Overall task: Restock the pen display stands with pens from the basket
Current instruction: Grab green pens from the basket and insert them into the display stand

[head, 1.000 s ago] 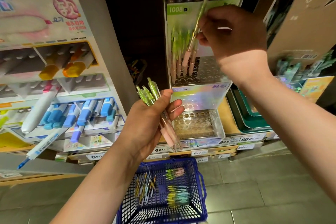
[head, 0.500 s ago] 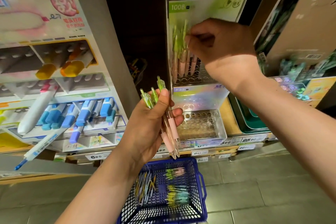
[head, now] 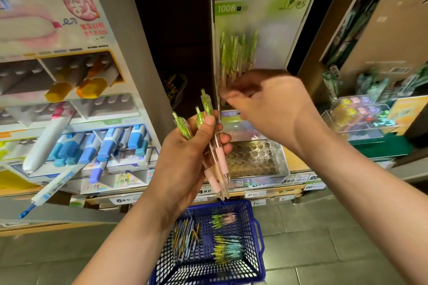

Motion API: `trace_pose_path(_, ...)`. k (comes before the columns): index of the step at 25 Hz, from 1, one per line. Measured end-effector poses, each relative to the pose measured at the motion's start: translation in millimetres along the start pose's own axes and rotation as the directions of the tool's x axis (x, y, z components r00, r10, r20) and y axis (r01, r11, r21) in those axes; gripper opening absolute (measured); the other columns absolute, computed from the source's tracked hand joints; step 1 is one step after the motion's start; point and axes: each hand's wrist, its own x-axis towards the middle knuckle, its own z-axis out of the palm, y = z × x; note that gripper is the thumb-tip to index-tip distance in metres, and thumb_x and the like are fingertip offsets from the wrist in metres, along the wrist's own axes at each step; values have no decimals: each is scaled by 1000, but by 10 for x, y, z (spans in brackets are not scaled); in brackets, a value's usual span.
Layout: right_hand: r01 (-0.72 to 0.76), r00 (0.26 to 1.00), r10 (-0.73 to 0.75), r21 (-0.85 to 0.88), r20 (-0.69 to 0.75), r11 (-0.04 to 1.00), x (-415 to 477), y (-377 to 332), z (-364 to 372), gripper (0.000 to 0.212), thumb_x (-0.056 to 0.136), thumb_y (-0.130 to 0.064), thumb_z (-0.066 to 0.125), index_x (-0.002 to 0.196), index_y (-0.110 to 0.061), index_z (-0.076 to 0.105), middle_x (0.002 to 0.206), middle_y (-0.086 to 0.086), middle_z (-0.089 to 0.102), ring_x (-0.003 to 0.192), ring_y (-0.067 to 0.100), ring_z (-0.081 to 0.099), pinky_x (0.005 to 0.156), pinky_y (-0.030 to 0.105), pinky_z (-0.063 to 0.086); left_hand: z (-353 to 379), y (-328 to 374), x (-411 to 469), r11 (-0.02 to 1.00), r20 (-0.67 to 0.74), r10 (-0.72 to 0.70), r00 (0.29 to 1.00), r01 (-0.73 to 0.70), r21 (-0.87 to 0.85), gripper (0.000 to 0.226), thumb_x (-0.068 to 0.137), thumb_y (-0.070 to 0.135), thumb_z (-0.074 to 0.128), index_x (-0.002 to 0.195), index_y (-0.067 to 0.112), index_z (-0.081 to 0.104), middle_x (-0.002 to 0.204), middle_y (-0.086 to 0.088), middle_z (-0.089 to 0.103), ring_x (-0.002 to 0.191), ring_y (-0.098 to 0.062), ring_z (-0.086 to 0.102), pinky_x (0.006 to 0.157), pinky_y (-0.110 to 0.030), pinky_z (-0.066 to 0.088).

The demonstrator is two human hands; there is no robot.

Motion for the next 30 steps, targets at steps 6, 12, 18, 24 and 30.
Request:
trace_pose_path(6, -161, 962, 53, 398, 269, 903, -159, 31, 54, 13, 85, -37, 79, 93, -27, 77, 92, -16, 75, 89, -2, 70, 71, 12, 54, -16, -32, -89, 992, 62, 41, 997, -48, 114, 26, 93, 33, 67, 110, 18, 76, 91, -15, 75, 84, -24, 75, 75, -33, 61)
trace_pose_path(12, -40, 989, 126, 678, -77, 734, 36, 27, -351, 21, 93, -4, 69, 82, -21, 73, 69, -2, 76, 70, 17, 74, 67, 24, 61, -11, -57, -111, 989, 6, 51, 999, -52, 140, 32, 100, 44, 52, 117, 25, 71, 83, -7, 64, 73, -20, 68, 68, -32, 58)
trace_pose_path(18, 217, 928, -71, 377, -365, 900, 306, 32, -504, 10, 96, -22, 66, 92, -30, 70, 88, -7, 76, 82, 11, 75, 79, 29, 62, 29, -5, -55, 998, -1, -65, 998, 65, 0, 31, 106, 29, 50, 126, 13, 67, 78, -8, 63, 63, -16, 54, 60, -29, 49)
trace_pose_path(24, 188, 947, -128, 187, -294, 964, 385, 30, -366, 15, 95, -27, 66, 103, -20, 76, 91, -3, 76, 84, 13, 74, 88, 34, 59, 16, 28, -14, 989, 16, -110, 994, 111, -93, 39, 95, 12, 41, 125, 2, 65, 84, -12, 65, 64, -15, 49, 67, -30, 42)
trace_pose_path(30, 144, 973, -157, -84, -172, 986, 338, 35, -221, 21, 98, -31, 62, 104, -19, 78, 97, 0, 78, 92, 17, 73, 94, 30, 52, -33, 51, -5, 985, 23, -133, 991, 135, -103, 44, 92, 13, 39, 122, -6, 66, 86, -12, 68, 66, -14, 51, 67, -28, 44)
